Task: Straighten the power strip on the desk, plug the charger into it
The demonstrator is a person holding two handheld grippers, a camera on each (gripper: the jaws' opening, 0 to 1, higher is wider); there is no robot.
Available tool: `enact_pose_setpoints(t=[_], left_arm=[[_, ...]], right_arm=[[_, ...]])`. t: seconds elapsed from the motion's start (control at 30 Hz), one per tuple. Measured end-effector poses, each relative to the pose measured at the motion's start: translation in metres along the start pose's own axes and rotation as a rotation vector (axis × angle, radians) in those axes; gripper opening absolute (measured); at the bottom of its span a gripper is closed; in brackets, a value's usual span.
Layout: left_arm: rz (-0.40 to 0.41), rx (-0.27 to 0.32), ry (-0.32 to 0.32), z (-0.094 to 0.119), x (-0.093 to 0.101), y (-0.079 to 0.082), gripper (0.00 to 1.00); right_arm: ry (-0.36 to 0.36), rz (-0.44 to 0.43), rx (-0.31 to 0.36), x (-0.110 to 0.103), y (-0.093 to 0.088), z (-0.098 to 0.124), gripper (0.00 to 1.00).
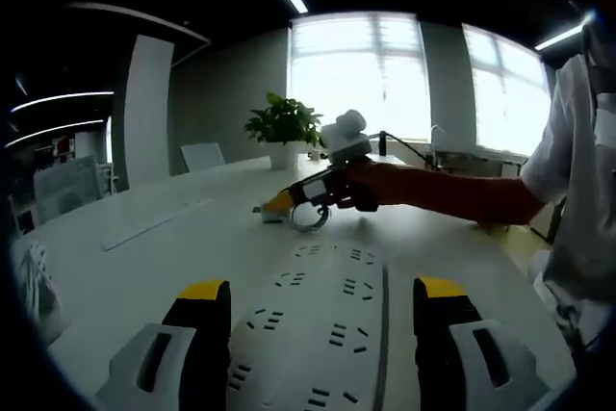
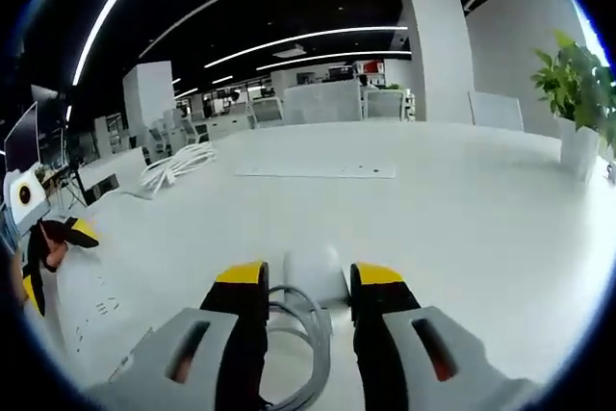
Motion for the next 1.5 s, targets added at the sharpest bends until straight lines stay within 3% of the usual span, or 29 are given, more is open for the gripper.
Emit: enact_pose_setpoints(t=[0.23, 0.4, 0.53, 0.63, 0.93, 1.1, 1.3, 1.5], left_arm=[[-0.009, -0.005, 0.003, 0.000, 0.001, -0.001, 0.79], [-0.012, -0.005, 0.004, 0.000, 0.000, 0.000, 0.79], [-0.018, -0.001, 0.006, 0.000, 0.001, 0.001, 0.79], [-0.023, 0.002, 0.011, 0.001, 0.001, 0.002, 0.79], [-0.042, 0.020, 0.015, 0.001, 0.005, 0.007, 0.78], [-0.062, 0.009, 0.029, 0.000, 0.005, 0.006, 0.78], [-0.078, 0.016, 0.021, 0.001, 0.009, 0.008, 0.78], [-0.094, 0.009, 0.020, 0.000, 0.009, 0.007, 0.78]], right_arm=[[0.002, 0.009, -0.039, 0.001, -0.001, -0.005, 0.32], [0.018, -0.063, -0.039, 0.006, -0.002, -0.005, 0.29], [0.019, -0.052, -0.083, 0.008, 0.001, -0.001, 0.28], [0.021, 0.010, -0.125, 0.011, 0.008, 0.007, 0.26], [0.146, 0.005, -0.230, -0.004, 0.026, 0.037, 0.26], [0.311, -0.013, -0.341, -0.043, 0.046, 0.074, 0.26], [0.482, -0.063, -0.506, -0.079, 0.070, 0.098, 0.26], [0.548, -0.050, -0.721, -0.115, 0.070, 0.104, 0.26]])
Point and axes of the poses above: the point that each gripper's makers call its tool centre point, and the gripper's own axes: z roughly backward along the fingers, x roughly to its right, y roughly out of its top, the point moved 7 cm from there along z, roughly backward along the fingers, and after that the axes turned 12 degrees about z, right-handed, at the moved point
